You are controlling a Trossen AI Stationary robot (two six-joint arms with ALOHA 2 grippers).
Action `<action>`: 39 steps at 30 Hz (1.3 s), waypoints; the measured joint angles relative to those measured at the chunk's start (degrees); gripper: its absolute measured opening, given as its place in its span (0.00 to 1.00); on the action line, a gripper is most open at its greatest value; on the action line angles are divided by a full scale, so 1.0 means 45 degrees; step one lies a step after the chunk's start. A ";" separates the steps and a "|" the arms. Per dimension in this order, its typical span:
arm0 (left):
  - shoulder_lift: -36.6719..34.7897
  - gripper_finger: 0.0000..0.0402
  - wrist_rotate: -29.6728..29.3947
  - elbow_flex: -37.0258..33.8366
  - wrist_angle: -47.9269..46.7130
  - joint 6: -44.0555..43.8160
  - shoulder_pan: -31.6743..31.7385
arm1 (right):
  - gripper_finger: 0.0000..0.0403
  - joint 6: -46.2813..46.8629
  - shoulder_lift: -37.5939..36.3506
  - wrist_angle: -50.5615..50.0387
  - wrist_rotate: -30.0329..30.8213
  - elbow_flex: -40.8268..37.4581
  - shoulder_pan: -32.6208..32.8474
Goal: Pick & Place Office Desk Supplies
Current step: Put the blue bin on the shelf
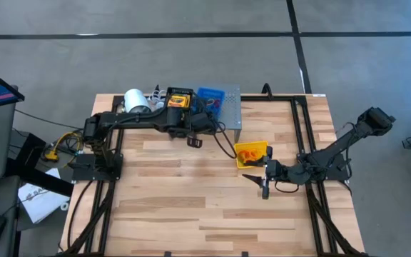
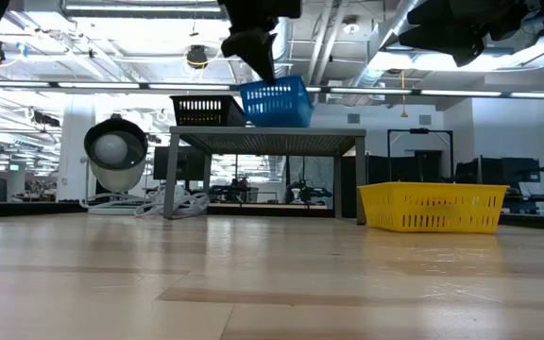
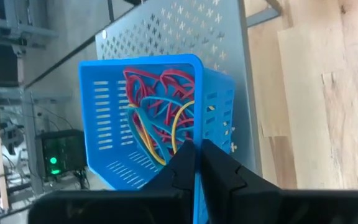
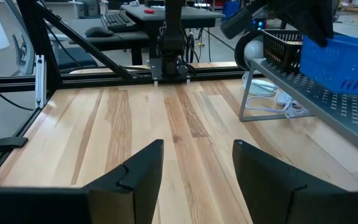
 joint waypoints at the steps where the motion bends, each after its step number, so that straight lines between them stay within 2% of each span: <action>1: 0.0000 0.01 -0.0003 0.0000 -0.0081 -0.0047 0.0036 | 0.47 0.0000 0.0000 0.0000 0.0000 0.0000 0.0000; 23: 0.0000 0.03 0.0471 0.0000 -0.0757 -0.0813 0.0163 | 0.47 0.0010 0.0000 0.0015 -0.0004 0.0000 0.0000; 27: 0.0000 0.09 0.0467 0.0000 -0.0753 -0.0803 0.0163 | 0.47 0.0010 0.0000 0.0012 -0.0002 0.0000 0.0000; 39: 0.0000 0.33 0.0469 0.0000 -0.0471 -0.0806 0.0145 | 0.47 0.0015 0.0000 0.0015 0.0000 0.0000 0.0000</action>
